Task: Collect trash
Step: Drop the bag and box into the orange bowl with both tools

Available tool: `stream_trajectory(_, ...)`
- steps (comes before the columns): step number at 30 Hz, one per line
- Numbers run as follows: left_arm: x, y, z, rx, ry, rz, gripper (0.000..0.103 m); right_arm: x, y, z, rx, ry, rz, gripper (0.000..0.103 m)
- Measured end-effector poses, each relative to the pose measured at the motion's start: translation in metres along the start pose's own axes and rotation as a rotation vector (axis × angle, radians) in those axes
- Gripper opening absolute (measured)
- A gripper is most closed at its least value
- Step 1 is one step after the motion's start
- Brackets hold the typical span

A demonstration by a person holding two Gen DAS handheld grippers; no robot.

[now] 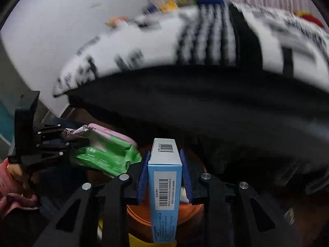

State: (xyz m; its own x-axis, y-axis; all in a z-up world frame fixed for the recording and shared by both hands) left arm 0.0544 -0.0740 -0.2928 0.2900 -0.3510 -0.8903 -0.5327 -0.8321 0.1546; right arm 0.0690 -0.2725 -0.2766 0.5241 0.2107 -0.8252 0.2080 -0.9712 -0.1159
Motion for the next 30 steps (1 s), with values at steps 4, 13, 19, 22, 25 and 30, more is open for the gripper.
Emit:
stream_trajectory(4, 0.032, 0.006, 0.004, 0.013, -0.069, 0.004, 0.017, 0.014, 0.000, 0.007, 0.028, -0.006, 0.028, 0.030)
stream_trajectory(13, 0.032, 0.021, -0.004, 0.110, -0.032, -0.054, 0.072, 0.018, 0.005, 0.000, 0.054, 0.011, 0.071, 0.070)
stream_trajectory(19, 0.026, 0.018, -0.013, 0.096, -0.020, -0.052, 0.072, 0.009, 0.006, 0.000, 0.042, 0.016, 0.076, 0.074)
stream_trajectory(22, 0.020, 0.020, -0.012, 0.088, -0.013, -0.048, 0.072, 0.007, 0.002, 0.000, 0.033, 0.017, 0.076, 0.075)
stream_trajectory(25, 0.010, 0.016, -0.011, 0.068, -0.008, -0.038, 0.072, 0.005, 0.000, -0.001, 0.023, 0.017, 0.082, 0.075)
stream_trajectory(30, 0.002, 0.012, -0.013, 0.037, 0.015, -0.025, 0.072, 0.001, -0.007, -0.005, 0.003, 0.026, 0.103, 0.076)
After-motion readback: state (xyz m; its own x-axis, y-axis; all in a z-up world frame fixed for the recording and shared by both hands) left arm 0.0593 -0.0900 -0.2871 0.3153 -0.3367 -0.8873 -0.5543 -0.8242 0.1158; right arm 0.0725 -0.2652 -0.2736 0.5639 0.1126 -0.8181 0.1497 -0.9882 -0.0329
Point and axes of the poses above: each gripper's, at about its wrist camera, not at the fingertips, and x roughly the way its jaws point, y to its right, z to its underside, the point moved 3 cm from there along x, roughly the way its jaws point, and after that the axes turned 11 degrees about z, right-handed, at the moved point
